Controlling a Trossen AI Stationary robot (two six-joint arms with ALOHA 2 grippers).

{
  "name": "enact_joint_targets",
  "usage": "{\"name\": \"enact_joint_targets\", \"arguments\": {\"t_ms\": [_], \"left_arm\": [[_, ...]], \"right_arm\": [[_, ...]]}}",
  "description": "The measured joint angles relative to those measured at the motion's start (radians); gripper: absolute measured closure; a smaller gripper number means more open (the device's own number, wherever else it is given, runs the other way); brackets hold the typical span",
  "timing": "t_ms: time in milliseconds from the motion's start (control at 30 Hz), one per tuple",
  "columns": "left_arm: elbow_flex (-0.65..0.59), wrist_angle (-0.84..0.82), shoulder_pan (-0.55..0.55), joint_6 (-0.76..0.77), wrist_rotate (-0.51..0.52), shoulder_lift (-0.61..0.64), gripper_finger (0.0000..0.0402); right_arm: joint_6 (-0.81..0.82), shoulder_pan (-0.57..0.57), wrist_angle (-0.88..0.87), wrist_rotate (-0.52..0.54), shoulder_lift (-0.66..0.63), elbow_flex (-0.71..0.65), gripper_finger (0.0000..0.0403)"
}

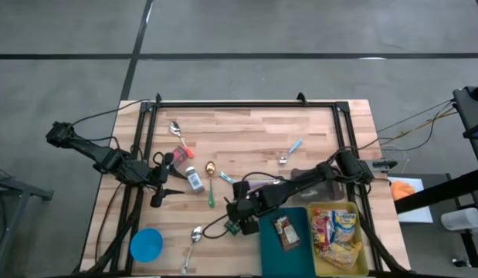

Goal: Pick & Place Food Item
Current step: Put the black seasoning can into the blue bin

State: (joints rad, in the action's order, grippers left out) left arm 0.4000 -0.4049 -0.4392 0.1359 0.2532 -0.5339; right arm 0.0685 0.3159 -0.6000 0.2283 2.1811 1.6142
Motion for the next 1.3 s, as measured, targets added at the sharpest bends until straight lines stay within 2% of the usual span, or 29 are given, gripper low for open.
{"name": "enact_joint_targets", "arguments": {"t_ms": [300,700,833,1133,1300], "left_arm": [[0.000,0.000,0.000,0.000,0.000,0.000,0.0161],[0.000,0.000,0.000,0.000,0.000,0.000,0.0161],[0.000,0.000,0.000,0.000,0.000,0.000,0.0161],[0.000,0.000,0.000,0.000,0.000,0.000,0.0161],[0.000,0.000,0.000,0.000,0.000,0.000,0.0161]], "right_arm": [[0.082,-0.033,-0.073,0.041,-0.006,-0.001,0.0097],[-0.001,-0.011,-0.089,0.035,-0.074,-0.010,0.0097],[-0.072,0.021,-0.077,-0.007,-0.111,-0.007,0.0097],[-0.190,0.084,-0.070,-0.028,-0.111,-0.009,0.0097],[-0.178,0.076,-0.066,-0.033,-0.088,-0.010,0.0097]]}}
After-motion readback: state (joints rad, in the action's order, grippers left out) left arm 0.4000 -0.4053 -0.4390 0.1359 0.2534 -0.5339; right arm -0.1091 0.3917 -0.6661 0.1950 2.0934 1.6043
